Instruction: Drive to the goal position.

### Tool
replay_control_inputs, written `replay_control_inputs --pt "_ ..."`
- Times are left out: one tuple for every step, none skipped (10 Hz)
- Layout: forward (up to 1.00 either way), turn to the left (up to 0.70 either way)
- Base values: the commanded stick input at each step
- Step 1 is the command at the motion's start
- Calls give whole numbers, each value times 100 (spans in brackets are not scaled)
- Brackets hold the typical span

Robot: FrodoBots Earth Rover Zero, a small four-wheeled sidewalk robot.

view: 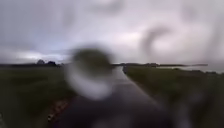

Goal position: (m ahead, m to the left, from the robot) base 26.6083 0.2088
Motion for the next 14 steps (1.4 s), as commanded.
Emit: replay_control_inputs --pt "70 0" --pt "70 0" --pt "70 0" --pt "70 0" --pt "70 0" --pt "70 0" --pt "70 0" --pt "70 0" --pt "70 0" --pt "70 0" --pt "70 0" --pt "70 0" --pt "70 0" --pt "70 0"
